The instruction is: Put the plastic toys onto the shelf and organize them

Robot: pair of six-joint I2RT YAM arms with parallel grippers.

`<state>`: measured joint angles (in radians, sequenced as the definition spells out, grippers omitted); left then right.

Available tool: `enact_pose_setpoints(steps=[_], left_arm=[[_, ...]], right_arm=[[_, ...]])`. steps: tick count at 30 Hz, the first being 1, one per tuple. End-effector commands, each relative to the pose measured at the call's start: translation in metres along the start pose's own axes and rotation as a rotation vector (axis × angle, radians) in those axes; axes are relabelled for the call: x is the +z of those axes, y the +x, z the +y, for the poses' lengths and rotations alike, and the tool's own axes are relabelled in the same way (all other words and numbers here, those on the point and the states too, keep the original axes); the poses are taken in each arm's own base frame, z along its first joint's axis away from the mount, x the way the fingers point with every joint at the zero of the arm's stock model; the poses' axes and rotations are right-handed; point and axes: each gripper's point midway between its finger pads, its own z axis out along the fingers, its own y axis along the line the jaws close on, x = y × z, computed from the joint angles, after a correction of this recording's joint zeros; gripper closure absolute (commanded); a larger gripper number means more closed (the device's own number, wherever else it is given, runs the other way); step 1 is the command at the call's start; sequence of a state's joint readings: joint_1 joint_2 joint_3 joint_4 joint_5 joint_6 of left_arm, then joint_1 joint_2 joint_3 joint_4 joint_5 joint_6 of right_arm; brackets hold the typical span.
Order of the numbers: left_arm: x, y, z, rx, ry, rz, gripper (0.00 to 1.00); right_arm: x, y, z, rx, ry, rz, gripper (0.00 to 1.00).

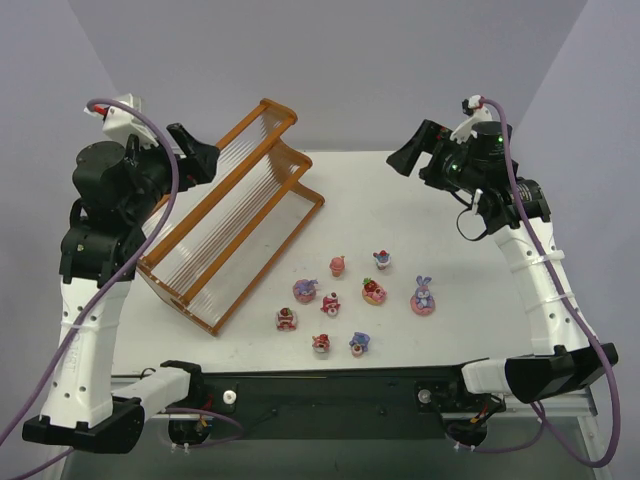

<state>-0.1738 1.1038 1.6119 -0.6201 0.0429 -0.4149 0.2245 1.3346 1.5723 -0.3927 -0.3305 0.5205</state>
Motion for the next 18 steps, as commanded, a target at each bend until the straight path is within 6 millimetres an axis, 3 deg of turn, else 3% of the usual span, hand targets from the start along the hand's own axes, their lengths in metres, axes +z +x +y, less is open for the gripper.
enact_pose_setpoints(steps=[1, 5, 8, 11, 12, 14, 15, 16, 18], left_arm=[[-0.014, -0.03, -0.013, 0.027, 0.05, -0.105, 0.03], [-0.011, -0.029, -0.028, 0.049, 0.134, -0.091, 0.03], [-0.006, -0.017, -0.035, 0.051, 0.181, -0.032, 0.03], [-0.002, -0.006, -0.021, 0.044, 0.121, -0.003, 0.03], [-0.004, -0.006, -0.015, 0.031, 0.084, -0.005, 0.03], [-0.008, -0.01, -0.004, -0.008, 0.01, -0.027, 0.03], [-0.009, -0.012, -0.003, -0.027, 0.001, -0.035, 0.03], [-0.008, -0.015, -0.006, -0.076, 0.005, -0.049, 0.03], [-0.006, -0.012, -0.024, -0.107, 0.1, -0.033, 0.03]], right_arm=[[-0.016, 0.0, 0.008, -0.017, -0.012, -0.01, 0.02], [-0.014, 0.009, 0.005, -0.026, 0.018, 0.012, 0.0], [-0.01, 0.028, 0.01, -0.078, 0.032, 0.048, 0.0], [-0.001, 0.061, 0.01, -0.16, 0.106, 0.079, 0.0], [0.0, 0.074, 0.018, -0.156, 0.118, 0.087, 0.0], [0.004, 0.1, 0.013, -0.151, 0.172, 0.105, 0.0], [0.004, 0.104, 0.006, -0.155, 0.233, 0.073, 0.0], [0.004, 0.122, 0.025, -0.144, 0.201, 0.079, 0.0], [0.008, 0.146, 0.022, -0.164, 0.254, 0.079, 0.04]])
